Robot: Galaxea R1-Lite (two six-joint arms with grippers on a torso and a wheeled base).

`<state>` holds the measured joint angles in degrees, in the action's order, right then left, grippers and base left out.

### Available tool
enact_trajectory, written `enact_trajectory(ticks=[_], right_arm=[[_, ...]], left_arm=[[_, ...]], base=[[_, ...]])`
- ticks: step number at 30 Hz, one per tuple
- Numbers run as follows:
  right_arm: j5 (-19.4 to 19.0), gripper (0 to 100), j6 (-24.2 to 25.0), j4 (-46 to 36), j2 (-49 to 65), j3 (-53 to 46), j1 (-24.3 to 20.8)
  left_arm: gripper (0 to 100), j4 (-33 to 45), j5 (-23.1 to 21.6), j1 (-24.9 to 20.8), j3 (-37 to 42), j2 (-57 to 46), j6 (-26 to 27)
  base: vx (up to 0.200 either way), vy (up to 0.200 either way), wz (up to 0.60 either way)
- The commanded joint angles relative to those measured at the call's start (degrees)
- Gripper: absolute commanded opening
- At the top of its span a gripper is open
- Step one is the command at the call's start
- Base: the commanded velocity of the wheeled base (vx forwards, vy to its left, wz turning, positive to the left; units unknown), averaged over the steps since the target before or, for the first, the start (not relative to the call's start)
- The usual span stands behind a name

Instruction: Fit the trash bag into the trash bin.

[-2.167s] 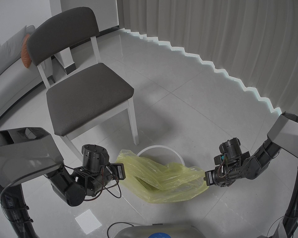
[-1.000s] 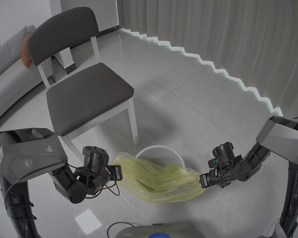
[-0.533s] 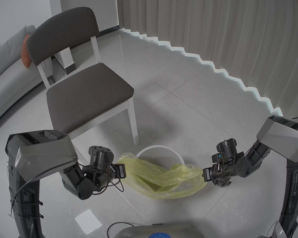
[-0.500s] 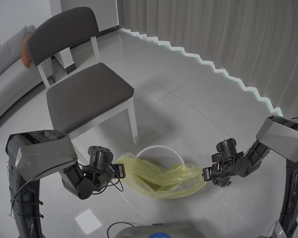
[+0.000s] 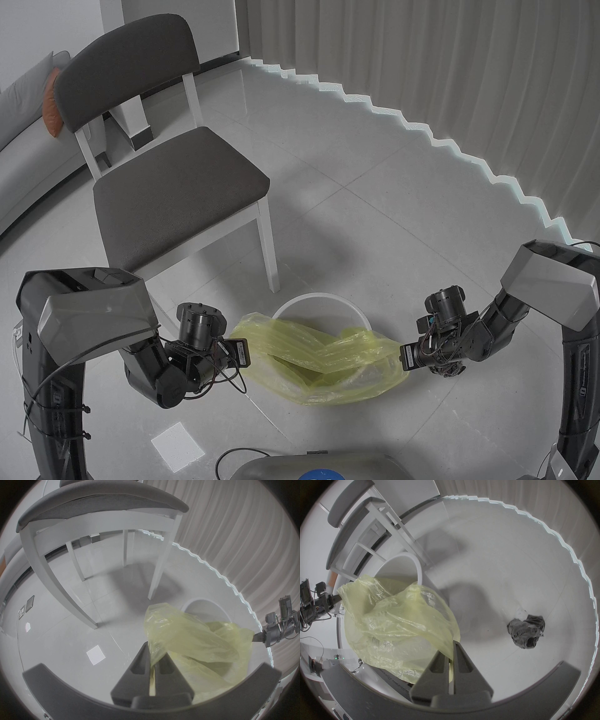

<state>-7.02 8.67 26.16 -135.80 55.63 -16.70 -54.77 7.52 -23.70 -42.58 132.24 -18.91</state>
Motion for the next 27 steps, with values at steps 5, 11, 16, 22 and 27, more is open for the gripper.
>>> enact_trajectory(ticks=[5,11,16,22,27], right_arm=[[0.1,0,-0.1,1.3,-1.0,-1.2,-0.5],[0.1,0,-0.1,1.9,-0.9,0.2,0.0],[0.0,0,-1.6,1.4,-1.3,1.1,1.7],[-0.4,100,-4.5,2.1,-1.0,-0.4,2.6],[-2.9,100,-4.7,2.1,3.1,-2.7,2.6]], left_arm=[[0,-5.0,0.3,-0.5,0.4,4.3,0.5],[0,-4.4,0.1,-0.1,-1.8,4.4,0.5],[0,-4.5,0.1,-0.4,-2.9,5.2,0.5],[0,-4.7,0.2,-0.4,-3.4,5.1,0.5],[0,-4.8,0.2,-0.6,-4.0,4.9,0.6]], base=[[0.0,0.0,0.0],[0.0,0.0,0.0],[0.0,0.0,0.0],[0.0,0.0,0.0],[0.0,0.0,0.0]])
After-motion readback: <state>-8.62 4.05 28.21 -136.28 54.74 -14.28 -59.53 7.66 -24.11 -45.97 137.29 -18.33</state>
